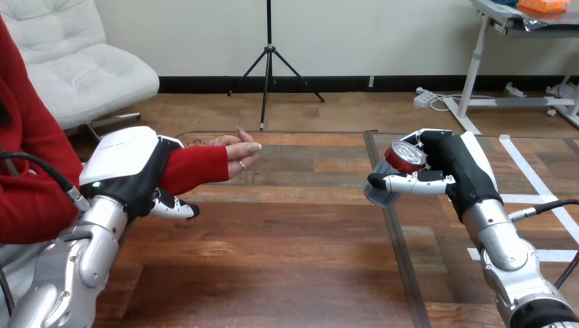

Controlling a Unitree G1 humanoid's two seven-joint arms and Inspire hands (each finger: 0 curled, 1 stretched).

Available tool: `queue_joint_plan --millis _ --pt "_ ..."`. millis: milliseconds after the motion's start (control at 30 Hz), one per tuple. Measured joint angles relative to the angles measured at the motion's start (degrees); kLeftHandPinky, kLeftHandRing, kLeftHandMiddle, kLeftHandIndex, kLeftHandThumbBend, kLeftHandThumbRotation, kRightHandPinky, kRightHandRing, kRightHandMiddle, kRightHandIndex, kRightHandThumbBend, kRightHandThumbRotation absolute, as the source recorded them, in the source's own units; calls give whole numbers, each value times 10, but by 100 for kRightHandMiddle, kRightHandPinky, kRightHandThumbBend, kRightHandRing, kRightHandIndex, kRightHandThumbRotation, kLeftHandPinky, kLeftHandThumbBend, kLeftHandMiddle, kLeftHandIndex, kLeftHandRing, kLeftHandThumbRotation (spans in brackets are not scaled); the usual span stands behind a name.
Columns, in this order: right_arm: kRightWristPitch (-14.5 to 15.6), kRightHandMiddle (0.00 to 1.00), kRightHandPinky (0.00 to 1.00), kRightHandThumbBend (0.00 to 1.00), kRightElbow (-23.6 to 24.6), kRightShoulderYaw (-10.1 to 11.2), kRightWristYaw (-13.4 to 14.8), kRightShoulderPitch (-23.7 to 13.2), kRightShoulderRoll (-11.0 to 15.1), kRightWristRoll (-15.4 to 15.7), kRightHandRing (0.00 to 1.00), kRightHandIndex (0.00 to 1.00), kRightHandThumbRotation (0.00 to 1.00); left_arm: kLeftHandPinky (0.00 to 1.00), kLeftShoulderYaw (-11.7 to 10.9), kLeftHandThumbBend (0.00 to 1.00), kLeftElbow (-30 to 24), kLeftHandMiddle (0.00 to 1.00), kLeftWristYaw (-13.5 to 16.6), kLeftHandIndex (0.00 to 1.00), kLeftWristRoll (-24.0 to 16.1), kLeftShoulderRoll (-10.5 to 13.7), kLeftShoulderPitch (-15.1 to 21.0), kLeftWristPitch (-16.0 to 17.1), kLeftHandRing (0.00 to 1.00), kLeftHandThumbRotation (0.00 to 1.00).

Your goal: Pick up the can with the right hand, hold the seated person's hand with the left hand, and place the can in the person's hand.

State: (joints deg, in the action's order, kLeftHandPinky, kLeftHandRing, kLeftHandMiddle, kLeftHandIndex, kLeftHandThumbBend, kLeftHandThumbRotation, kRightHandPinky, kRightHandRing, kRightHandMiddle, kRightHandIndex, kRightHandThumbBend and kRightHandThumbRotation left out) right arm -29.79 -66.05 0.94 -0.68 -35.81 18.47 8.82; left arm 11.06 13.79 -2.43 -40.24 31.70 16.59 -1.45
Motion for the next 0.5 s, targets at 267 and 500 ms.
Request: queue_joint_plan --millis 267,500 --pt "0 42 32 82 0 0 0 0 0 -1 37 44 0 41 0 73 0 53 -2 53 0 0 0 -1 49 0" --pt "0 42 32 83 0 0 0 0 0 -1 37 44 0 39 0 74 0 50 -3 50 0 0 0 -1 46 0"
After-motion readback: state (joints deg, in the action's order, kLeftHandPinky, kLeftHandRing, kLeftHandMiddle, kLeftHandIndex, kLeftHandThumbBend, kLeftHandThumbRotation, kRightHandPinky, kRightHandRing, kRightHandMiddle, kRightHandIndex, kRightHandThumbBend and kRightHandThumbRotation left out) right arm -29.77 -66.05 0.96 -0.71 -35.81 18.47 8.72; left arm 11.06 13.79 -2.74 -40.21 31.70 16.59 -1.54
